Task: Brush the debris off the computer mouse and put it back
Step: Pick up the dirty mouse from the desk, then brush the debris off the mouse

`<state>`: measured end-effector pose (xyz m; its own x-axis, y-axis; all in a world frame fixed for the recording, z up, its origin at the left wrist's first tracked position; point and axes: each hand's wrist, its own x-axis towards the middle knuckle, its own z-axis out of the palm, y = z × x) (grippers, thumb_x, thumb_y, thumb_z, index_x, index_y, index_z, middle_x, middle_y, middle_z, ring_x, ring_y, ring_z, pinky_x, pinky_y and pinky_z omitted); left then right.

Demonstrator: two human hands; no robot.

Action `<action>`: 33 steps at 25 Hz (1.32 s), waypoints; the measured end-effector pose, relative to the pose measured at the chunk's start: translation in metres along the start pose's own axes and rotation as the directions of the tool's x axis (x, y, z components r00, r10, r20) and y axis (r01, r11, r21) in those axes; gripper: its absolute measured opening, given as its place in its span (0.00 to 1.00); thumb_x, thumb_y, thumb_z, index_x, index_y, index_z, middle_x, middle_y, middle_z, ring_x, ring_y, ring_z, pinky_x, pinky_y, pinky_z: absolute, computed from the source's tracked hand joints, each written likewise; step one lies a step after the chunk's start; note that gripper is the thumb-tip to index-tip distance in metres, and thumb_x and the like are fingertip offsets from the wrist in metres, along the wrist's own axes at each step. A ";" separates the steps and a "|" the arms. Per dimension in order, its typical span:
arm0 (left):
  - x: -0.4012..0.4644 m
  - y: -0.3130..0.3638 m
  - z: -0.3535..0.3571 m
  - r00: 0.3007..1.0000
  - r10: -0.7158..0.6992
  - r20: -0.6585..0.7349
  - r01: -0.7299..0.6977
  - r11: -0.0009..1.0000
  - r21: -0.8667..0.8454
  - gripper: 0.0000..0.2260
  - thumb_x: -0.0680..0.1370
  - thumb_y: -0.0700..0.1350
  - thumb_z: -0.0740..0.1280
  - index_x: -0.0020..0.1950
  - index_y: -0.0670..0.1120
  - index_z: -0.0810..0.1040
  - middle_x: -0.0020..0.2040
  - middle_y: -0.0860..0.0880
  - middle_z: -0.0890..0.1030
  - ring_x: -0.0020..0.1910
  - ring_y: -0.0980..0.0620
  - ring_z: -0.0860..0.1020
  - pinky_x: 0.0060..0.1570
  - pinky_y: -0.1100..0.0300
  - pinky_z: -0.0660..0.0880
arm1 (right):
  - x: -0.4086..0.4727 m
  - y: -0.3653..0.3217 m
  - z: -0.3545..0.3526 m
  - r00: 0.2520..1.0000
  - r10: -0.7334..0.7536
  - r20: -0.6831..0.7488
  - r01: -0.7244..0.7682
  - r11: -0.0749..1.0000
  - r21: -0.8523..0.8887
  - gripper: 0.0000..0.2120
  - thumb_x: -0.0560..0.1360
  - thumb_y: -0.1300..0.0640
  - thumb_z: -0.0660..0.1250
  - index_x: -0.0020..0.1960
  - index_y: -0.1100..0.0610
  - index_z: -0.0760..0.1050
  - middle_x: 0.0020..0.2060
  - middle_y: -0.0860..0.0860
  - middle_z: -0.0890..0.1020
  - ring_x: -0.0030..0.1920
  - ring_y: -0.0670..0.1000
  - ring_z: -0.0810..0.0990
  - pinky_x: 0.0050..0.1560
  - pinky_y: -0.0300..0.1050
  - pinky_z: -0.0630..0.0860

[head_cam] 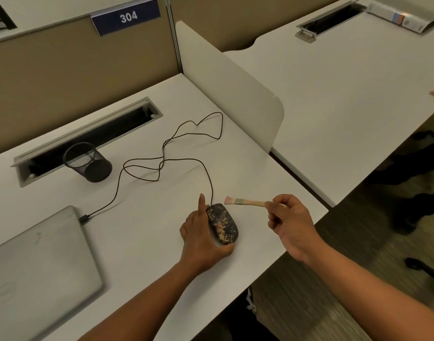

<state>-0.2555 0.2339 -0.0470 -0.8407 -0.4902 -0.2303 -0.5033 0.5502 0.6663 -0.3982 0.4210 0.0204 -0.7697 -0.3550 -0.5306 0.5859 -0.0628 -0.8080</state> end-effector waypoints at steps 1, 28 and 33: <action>-0.004 0.002 -0.003 1.000 0.015 0.002 -0.015 1.000 0.005 0.67 0.60 0.70 0.77 0.81 0.65 0.29 0.75 0.52 0.69 0.74 0.50 0.68 0.73 0.49 0.59 | -0.006 0.000 0.000 1.000 0.007 0.002 -0.007 1.000 0.018 0.06 0.78 0.65 0.72 0.51 0.56 0.80 0.37 0.52 0.78 0.36 0.49 0.76 0.38 0.44 0.77; -0.253 0.049 0.009 0.649 0.524 0.552 -0.569 0.816 -0.105 0.68 0.64 0.63 0.81 0.82 0.63 0.27 0.73 0.78 0.53 0.71 0.67 0.60 0.78 0.43 0.60 | -0.335 0.129 -0.109 0.912 0.035 -0.409 0.201 0.831 0.518 0.09 0.82 0.52 0.67 0.52 0.55 0.83 0.34 0.52 0.83 0.33 0.47 0.82 0.31 0.41 0.78; -0.277 0.062 0.028 0.577 0.531 0.621 -0.601 0.790 -0.117 0.67 0.65 0.60 0.80 0.79 0.66 0.25 0.75 0.74 0.53 0.73 0.58 0.59 0.79 0.47 0.59 | -0.369 0.151 -0.133 0.898 0.032 -0.438 0.232 0.813 0.534 0.12 0.71 0.55 0.75 0.53 0.55 0.82 0.35 0.51 0.82 0.33 0.46 0.80 0.32 0.40 0.78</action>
<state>-0.0595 0.4220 0.0381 -0.8762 0.4292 -0.2192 0.1313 0.6502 0.7483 -0.0595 0.6666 0.0594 -0.7839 0.0881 -0.6146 0.4329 -0.6319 -0.6429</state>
